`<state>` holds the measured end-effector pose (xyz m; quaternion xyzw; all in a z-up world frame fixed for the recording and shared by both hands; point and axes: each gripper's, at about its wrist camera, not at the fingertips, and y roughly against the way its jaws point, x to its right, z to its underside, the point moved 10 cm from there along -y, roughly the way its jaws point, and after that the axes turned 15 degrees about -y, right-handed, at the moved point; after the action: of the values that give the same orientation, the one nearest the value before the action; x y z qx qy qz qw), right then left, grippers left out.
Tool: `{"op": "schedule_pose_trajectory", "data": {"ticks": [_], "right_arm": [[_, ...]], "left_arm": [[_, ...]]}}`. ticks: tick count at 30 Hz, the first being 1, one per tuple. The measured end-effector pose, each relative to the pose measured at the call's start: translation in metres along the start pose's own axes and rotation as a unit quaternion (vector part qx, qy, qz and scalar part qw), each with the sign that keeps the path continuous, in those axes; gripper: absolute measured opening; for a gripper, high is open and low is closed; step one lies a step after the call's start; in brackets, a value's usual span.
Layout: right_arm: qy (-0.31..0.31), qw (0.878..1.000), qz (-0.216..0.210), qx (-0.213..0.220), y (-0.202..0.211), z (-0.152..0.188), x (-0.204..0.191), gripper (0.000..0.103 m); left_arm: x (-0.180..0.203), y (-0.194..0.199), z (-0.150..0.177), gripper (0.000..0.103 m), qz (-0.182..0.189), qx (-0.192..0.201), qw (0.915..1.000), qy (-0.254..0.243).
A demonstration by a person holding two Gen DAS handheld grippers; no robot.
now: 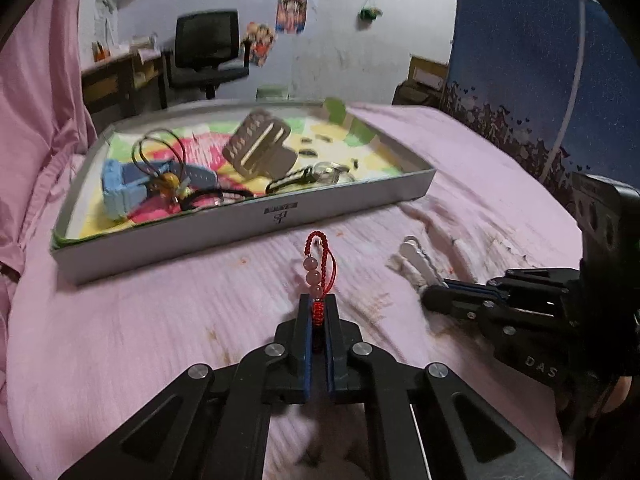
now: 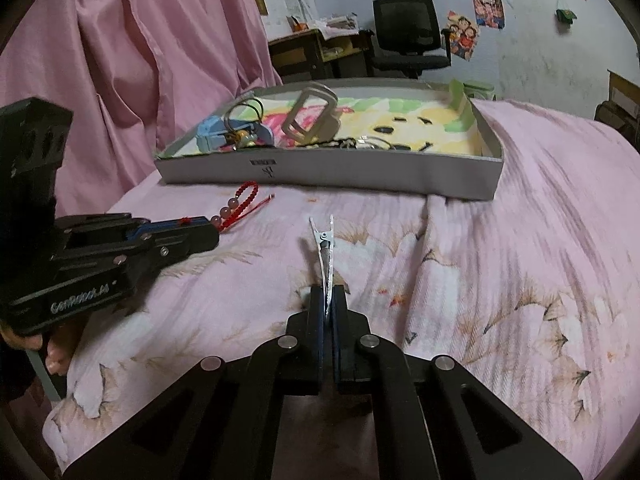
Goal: Organize jewelry
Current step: 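Grasp the white plastic clip with the right tool while the left grasps the red bead string, then carry the white clip and red bead string over the tray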
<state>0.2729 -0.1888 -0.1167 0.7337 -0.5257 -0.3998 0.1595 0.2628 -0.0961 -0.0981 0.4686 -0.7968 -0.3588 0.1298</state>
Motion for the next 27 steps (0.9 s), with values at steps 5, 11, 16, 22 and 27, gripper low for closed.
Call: {"op": "schedule_pose_trajectory", "data": {"ticks": [5,11,16,22,27], "right_arm": [[0.009,0.999,-0.009,0.031,0.011,-0.005,-0.008,0.004],[0.013,0.997,-0.019,0.078,0.030,-0.019,-0.013,0.003],[0.012,0.991,-0.018,0.135,0.046,-0.043,-0.015,0.004],[0.029,0.978,-0.004,0.206,0.063,-0.078,-0.021,0.003],[0.022,0.968,-0.010,0.249,0.068,-0.111,-0.023,0.003]], "left_arm": [[0.006,0.014,-0.003,0.005,-0.022,0.027,0.9993,-0.016],[-0.003,0.033,-0.012,0.005,-0.039,0.060,0.9974,-0.002],[-0.009,0.051,-0.035,0.005,-0.068,0.103,0.9923,0.001],[-0.022,0.061,-0.065,0.005,-0.110,0.151,0.9824,0.010],[-0.041,0.059,-0.083,0.005,-0.146,0.174,0.9735,0.027]]}}
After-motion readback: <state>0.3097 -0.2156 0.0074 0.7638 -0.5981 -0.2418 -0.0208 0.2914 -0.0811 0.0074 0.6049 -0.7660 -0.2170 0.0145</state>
